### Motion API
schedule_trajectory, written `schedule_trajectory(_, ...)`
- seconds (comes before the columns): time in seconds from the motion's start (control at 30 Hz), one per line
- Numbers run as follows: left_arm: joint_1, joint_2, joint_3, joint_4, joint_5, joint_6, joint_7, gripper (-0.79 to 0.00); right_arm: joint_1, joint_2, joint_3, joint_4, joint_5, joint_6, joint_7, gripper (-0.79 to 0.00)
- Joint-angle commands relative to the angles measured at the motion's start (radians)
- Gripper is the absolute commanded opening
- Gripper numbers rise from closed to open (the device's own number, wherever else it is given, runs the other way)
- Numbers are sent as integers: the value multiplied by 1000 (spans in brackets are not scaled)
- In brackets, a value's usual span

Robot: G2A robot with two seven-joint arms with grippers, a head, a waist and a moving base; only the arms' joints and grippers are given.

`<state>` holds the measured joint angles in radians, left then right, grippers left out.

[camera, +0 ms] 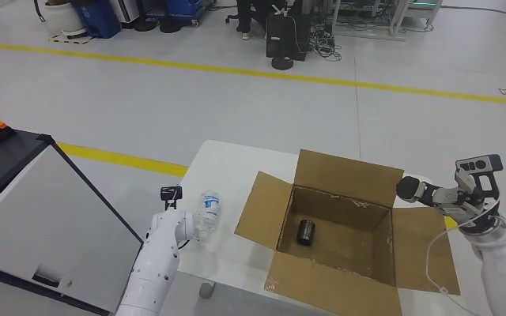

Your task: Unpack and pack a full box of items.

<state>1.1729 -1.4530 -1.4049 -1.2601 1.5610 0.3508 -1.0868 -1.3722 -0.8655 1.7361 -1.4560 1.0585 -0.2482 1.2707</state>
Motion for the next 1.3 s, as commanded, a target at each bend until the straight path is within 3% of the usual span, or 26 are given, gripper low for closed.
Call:
schedule_trajectory(0.0,-2,0,-2,5,-1,-2,0,-403,0,0,0,0,0,0,0,0)
schedule_trajectory(0.43,-33,-2,-9,48,-25,-13,-7,-400,0,0,0,0,0,0,0,0)
schedule_trajectory(0.63,-51,-2,-14,76,-42,-15,-21,-434,0,0,0,0,0,0,0,0)
schedule_trajectory(0.73,-57,-2,-15,91,-39,-17,-17,-517,0,0,0,0,0,0,0,0)
schedule_trajectory(0.77,-58,-1,-18,93,-42,-13,-17,-622,0,0,0,0,0,0,0,0)
schedule_trajectory(0.8,-60,-1,-21,93,-48,-15,-19,-785,0,0,0,0,0,0,0,0)
schedule_trajectory(1.27,-14,6,-59,-50,-70,-15,-39,-785,0,0,0,0,0,0,0,0)
